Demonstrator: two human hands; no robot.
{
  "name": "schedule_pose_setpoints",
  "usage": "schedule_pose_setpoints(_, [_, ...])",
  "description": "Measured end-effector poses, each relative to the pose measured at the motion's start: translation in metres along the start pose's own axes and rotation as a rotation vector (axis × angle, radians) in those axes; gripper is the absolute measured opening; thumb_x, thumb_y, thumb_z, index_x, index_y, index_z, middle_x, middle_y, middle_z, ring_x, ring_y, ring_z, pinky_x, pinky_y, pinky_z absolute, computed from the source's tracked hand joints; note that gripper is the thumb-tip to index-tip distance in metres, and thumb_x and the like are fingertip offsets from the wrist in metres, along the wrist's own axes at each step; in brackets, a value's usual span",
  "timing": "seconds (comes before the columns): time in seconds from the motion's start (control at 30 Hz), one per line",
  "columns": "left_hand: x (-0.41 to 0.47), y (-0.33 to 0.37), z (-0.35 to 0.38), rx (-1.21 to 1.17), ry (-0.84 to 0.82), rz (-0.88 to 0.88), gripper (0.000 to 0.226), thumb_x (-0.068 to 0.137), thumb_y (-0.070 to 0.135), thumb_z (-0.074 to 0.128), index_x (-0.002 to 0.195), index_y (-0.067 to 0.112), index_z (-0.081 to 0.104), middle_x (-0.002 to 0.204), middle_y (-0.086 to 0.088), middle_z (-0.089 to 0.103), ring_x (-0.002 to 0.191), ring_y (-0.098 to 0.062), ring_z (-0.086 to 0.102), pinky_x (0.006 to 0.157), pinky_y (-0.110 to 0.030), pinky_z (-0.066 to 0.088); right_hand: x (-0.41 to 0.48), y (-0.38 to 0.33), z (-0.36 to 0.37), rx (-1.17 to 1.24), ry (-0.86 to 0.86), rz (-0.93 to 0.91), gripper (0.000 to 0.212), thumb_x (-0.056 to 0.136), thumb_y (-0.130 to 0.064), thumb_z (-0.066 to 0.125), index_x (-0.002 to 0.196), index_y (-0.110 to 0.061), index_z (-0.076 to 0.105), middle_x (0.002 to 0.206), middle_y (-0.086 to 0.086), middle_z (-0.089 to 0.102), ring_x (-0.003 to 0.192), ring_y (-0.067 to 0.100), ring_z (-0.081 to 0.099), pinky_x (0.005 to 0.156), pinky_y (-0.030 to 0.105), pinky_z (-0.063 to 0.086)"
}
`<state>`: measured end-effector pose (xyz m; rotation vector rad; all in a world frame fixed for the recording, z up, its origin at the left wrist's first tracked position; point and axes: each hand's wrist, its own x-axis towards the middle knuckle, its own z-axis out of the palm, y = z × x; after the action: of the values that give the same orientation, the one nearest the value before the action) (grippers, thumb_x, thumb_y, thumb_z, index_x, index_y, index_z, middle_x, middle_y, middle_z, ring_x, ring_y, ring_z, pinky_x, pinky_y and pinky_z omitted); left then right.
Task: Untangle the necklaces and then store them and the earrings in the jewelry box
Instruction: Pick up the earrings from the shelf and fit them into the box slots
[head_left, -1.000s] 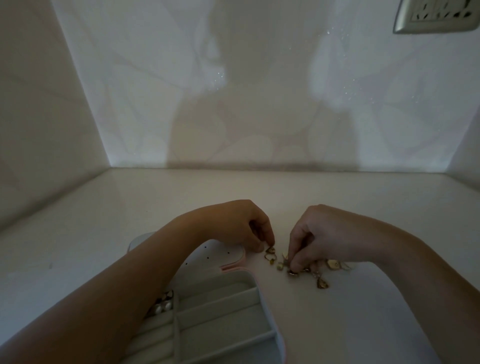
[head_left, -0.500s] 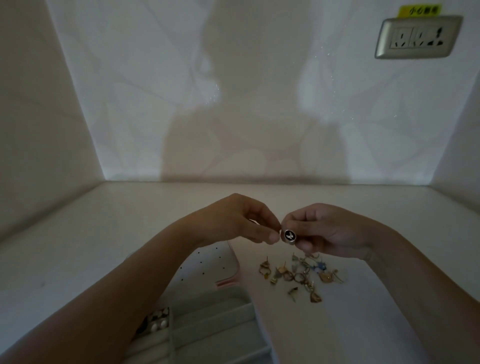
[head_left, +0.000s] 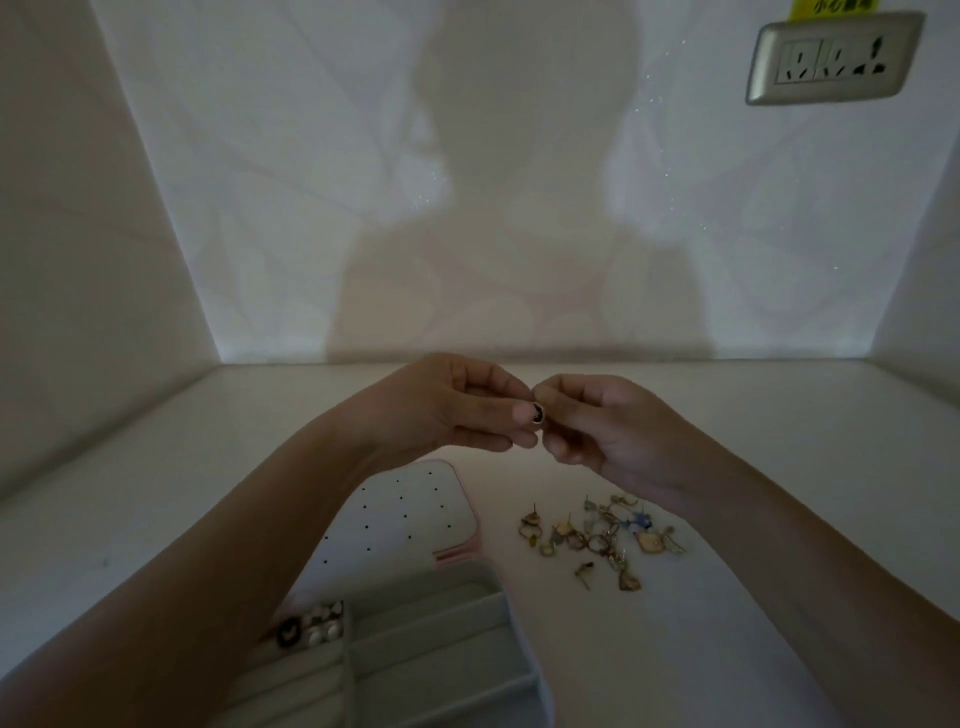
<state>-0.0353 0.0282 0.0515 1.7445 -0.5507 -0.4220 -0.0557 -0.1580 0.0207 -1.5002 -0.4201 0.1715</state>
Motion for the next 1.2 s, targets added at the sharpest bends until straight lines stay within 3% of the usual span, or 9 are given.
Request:
schedule_pose_setpoints(0.17, [-0.029, 0.001, 0.000, 0.105, 0.135, -0.031, 0.019, 0.069, 0.021, 0.071, 0.084, 0.010, 0.067, 0.075, -0.002, 0.072, 0.069, -0.008, 0.067, 0.065, -0.016, 0.052, -0.002, 0.009, 0.019, -0.105, -0.031, -0.062, 0.021, 0.093, -0.023, 0.056, 0.091, -0.005, 0.066, 0.072, -0.001, 0.063, 0.060, 0.009, 0.055, 0.054, 0.018, 0.043])
schedule_pose_setpoints(0.37, [-0.094, 0.010, -0.026, 0.325, 0.279, -0.121, 0.022, 0.068, 0.025, 0.072, 0.087, 0.015, 0.072, 0.079, -0.003, 0.075, 0.075, -0.012, 0.070, 0.067, -0.018, 0.052, -0.011, 0.013, 0.041, -0.453, -0.251, -0.065, 0.005, 0.089, -0.020, 0.066, 0.093, -0.019, 0.069, 0.078, -0.008, 0.069, 0.070, 0.005, 0.061, 0.066, 0.020, 0.046])
schedule_pose_setpoints(0.43, [-0.115, 0.005, -0.032, 0.369, 0.295, -0.192, 0.015, 0.073, 0.020, 0.072, 0.087, 0.013, 0.073, 0.081, -0.005, 0.075, 0.076, -0.015, 0.070, 0.070, -0.021, 0.053, -0.013, 0.015, 0.047, -0.510, -0.276, -0.113, 0.005, 0.088, -0.017, 0.067, 0.091, -0.019, 0.070, 0.084, -0.008, 0.070, 0.075, 0.000, 0.063, 0.067, 0.015, 0.048])
schedule_pose_setpoints(0.53, [-0.141, -0.004, -0.036, 0.399, 0.313, -0.304, 0.006, 0.079, 0.012, 0.071, 0.084, 0.012, 0.074, 0.080, -0.007, 0.075, 0.074, -0.015, 0.070, 0.071, -0.023, 0.055, -0.014, 0.016, 0.049, -0.592, -0.275, -0.178, 0.005, 0.086, -0.017, 0.070, 0.090, -0.019, 0.072, 0.090, -0.007, 0.071, 0.085, 0.004, 0.065, 0.078, 0.022, 0.053])
schedule_pose_setpoints(0.67, [-0.163, -0.014, -0.034, 0.449, 0.370, -0.406, 0.013, 0.081, 0.014, 0.072, 0.072, 0.022, 0.077, 0.083, 0.005, 0.075, 0.076, -0.011, 0.065, 0.063, -0.017, 0.048, -0.014, 0.019, 0.049, -0.658, -0.274, -0.186, 0.005, 0.085, -0.021, 0.071, 0.089, -0.025, 0.072, 0.091, -0.012, 0.070, 0.089, 0.004, 0.063, 0.083, 0.026, 0.052])
schedule_pose_setpoints(0.8, [-0.170, -0.022, -0.029, 0.542, 0.450, -0.460, 0.013, 0.079, 0.021, 0.074, 0.070, 0.030, 0.076, 0.062, 0.018, 0.066, 0.069, -0.009, 0.051, 0.060, -0.020, 0.038, -0.014, 0.021, 0.048, -0.685, -0.291, -0.190, 0.005, 0.085, -0.024, 0.072, 0.088, -0.028, 0.072, 0.092, -0.014, 0.069, 0.092, 0.002, 0.062, 0.084, 0.028, 0.052])
schedule_pose_setpoints(0.9, [-0.170, -0.026, -0.025, 0.534, 0.484, -0.459, 0.009, 0.078, 0.023, 0.075, 0.072, 0.029, 0.076, 0.059, 0.020, 0.065, 0.068, -0.006, 0.052, 0.059, -0.018, 0.038, -0.014, 0.022, 0.047, -0.686, -0.296, -0.204, 0.005, 0.084, -0.024, 0.072, 0.088, -0.028, 0.072, 0.090, -0.015, 0.069, 0.093, 0.002, 0.062, 0.084, 0.031, 0.053])
schedule_pose_setpoints(1.2, [-0.167, -0.029, -0.018, 0.650, 0.487, -0.426, 0.006, 0.078, 0.024, 0.075, 0.076, 0.030, 0.074, 0.077, 0.020, 0.064, 0.076, 0.007, 0.056, 0.061, -0.008, 0.033, -0.013, 0.023, 0.046, -0.683, -0.317, -0.198, 0.006, 0.084, -0.024, 0.072, 0.088, -0.029, 0.072, 0.092, -0.013, 0.069, 0.094, 0.003, 0.062, 0.087, 0.036, 0.053])
